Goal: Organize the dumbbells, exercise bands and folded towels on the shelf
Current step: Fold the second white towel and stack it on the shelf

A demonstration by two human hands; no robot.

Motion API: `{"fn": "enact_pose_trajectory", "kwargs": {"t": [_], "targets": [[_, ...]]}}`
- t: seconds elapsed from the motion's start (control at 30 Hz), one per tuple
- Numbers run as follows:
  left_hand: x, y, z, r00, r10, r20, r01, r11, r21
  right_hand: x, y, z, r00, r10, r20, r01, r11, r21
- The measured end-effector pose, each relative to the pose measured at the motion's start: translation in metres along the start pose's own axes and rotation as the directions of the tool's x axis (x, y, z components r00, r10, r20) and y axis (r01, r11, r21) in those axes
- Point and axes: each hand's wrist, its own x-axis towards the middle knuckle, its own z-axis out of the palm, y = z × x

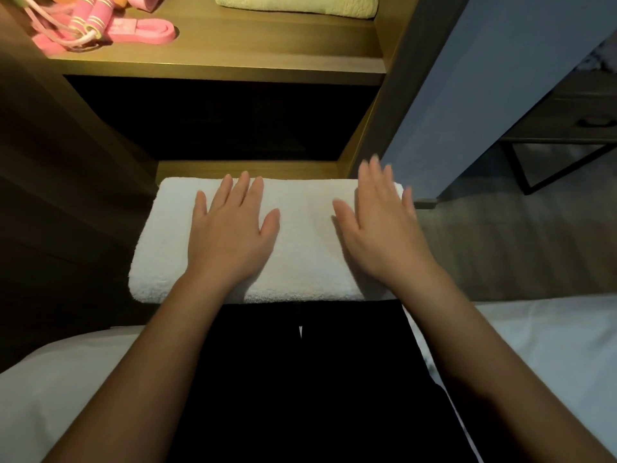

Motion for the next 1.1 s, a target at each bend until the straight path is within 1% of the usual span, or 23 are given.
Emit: {"fn": "enact_pose_trajectory", "kwargs": {"t": [0.03, 0.07, 0.17, 0.2, 0.23, 0.27, 0.3, 0.33, 0.37, 0.47, 0.53, 0.6, 0.67, 0.7, 0.73, 0.77, 0.83, 0.87, 0.9, 0.93, 1.03, 1.07, 1.1], "targets": [[0.001, 0.000, 0.000, 1.000, -0.003, -0.006, 0.003, 1.000, -0.006, 0.000, -0.004, -0.001, 0.997, -0.023, -0.079, 0.022, 1.000, -0.012], [0.002, 0.000, 0.000, 1.000, -0.007, -0.007, 0.007, 1.000, -0.008, 0.000, -0.008, 0.001, 0.995, -0.062, -0.079, 0.060, 0.998, -0.035], [0.001, 0.000, 0.000, 1.000, -0.006, -0.004, 0.006, 1.000, 0.004, -0.001, -0.011, 0.015, 0.974, -0.056, 0.219, 0.084, 0.989, -0.122], [0.001, -0.001, 0.000, 1.000, -0.007, -0.005, 0.007, 1.000, 0.001, 0.002, -0.011, 0.013, 0.971, -0.044, 0.235, 0.067, 0.994, -0.091], [0.001, -0.002, 0.000, 1.000, -0.004, -0.001, 0.004, 1.000, -0.007, 0.003, -0.013, 0.007, 0.983, -0.037, 0.180, 0.045, 0.998, -0.041], [0.001, -0.002, 0.000, 1.000, -0.003, 0.001, 0.003, 1.000, -0.014, 0.004, -0.016, 0.000, 0.997, -0.048, 0.064, 0.049, 0.999, -0.014], [0.001, -0.003, 0.001, 1.000, -0.006, -0.008, 0.006, 1.000, -0.017, 0.005, -0.018, -0.003, 0.996, -0.076, -0.055, 0.075, 0.997, -0.023], [0.000, -0.003, 0.002, 1.000, -0.010, -0.013, 0.010, 1.000, -0.019, 0.007, -0.021, -0.002, 0.987, -0.111, -0.113, 0.106, 0.993, -0.050], [0.000, -0.002, 0.002, 1.000, -0.012, -0.013, 0.012, 1.000, -0.019, 0.007, -0.022, 0.003, 0.986, -0.146, -0.086, 0.138, 0.987, -0.084], [0.001, 0.003, -0.001, 1.000, -0.020, 0.017, 0.019, 1.000, 0.012, 0.011, -0.015, 0.029, 0.977, -0.109, 0.182, 0.141, 0.975, -0.171], [-0.001, 0.005, -0.006, 0.999, -0.038, 0.032, 0.037, 0.999, 0.024, 0.016, -0.009, 0.034, 0.975, -0.098, 0.202, 0.131, 0.979, -0.155], [-0.006, 0.007, -0.021, 0.994, -0.039, -0.103, 0.038, 0.999, -0.018, 0.017, -0.008, 0.033, 0.977, -0.108, 0.182, 0.138, 0.977, -0.162], [-0.013, 0.005, -0.038, 0.934, -0.039, -0.356, 0.017, 0.998, -0.065, 0.018, -0.007, 0.034, 0.977, -0.110, 0.183, 0.142, 0.975, -0.173], [-0.016, 0.002, -0.041, 0.899, -0.048, -0.436, 0.021, 0.998, -0.067, 0.017, -0.007, 0.034, 0.977, -0.105, 0.187, 0.140, 0.973, -0.185], [-0.018, -0.002, -0.040, 0.900, -0.050, -0.433, 0.028, 0.998, -0.056, 0.017, -0.007, 0.034, 0.977, -0.103, 0.187, 0.139, 0.972, -0.188], [-0.019, -0.006, -0.033, 0.933, -0.042, -0.357, 0.031, 0.999, -0.037, 0.017, -0.007, 0.034, 0.977, -0.107, 0.184, 0.141, 0.974, -0.180], [-0.021, -0.018, -0.013, 0.998, -0.035, -0.056, 0.035, 0.999, -0.013, 0.016, -0.008, 0.033, 0.976, -0.115, 0.182, 0.146, 0.975, -0.166], [-0.018, -0.028, -0.010, 0.998, -0.033, 0.058, 0.035, 0.999, -0.025, 0.016, -0.008, 0.033, 0.977, -0.118, 0.177, 0.147, 0.975, -0.164], [-0.015, -0.037, -0.014, 0.994, -0.034, 0.099, 0.040, 0.998, -0.053, 0.016, -0.008, 0.033, 0.977, -0.119, 0.179, 0.149, 0.976, -0.162], [-0.014, -0.045, -0.024, 0.997, -0.047, 0.063, 0.052, 0.995, -0.091, 0.016, -0.008, 0.033, 0.975, -0.120, 0.185, 0.150, 0.976, -0.157], [-0.016, -0.061, -0.043, 0.950, -0.173, -0.260, 0.129, 0.976, -0.177, 0.017, -0.005, 0.032, 0.976, -0.115, 0.183, 0.143, 0.979, -0.148], [-0.018, -0.060, -0.039, 0.945, -0.167, -0.280, 0.122, 0.977, -0.172, 0.017, -0.005, 0.032, 0.977, -0.114, 0.180, 0.142, 0.978, -0.151], [-0.021, -0.058, -0.029, 0.965, -0.130, -0.226, 0.098, 0.984, -0.146, 0.017, -0.005, 0.033, 0.977, -0.117, 0.177, 0.145, 0.977, -0.158]]}}
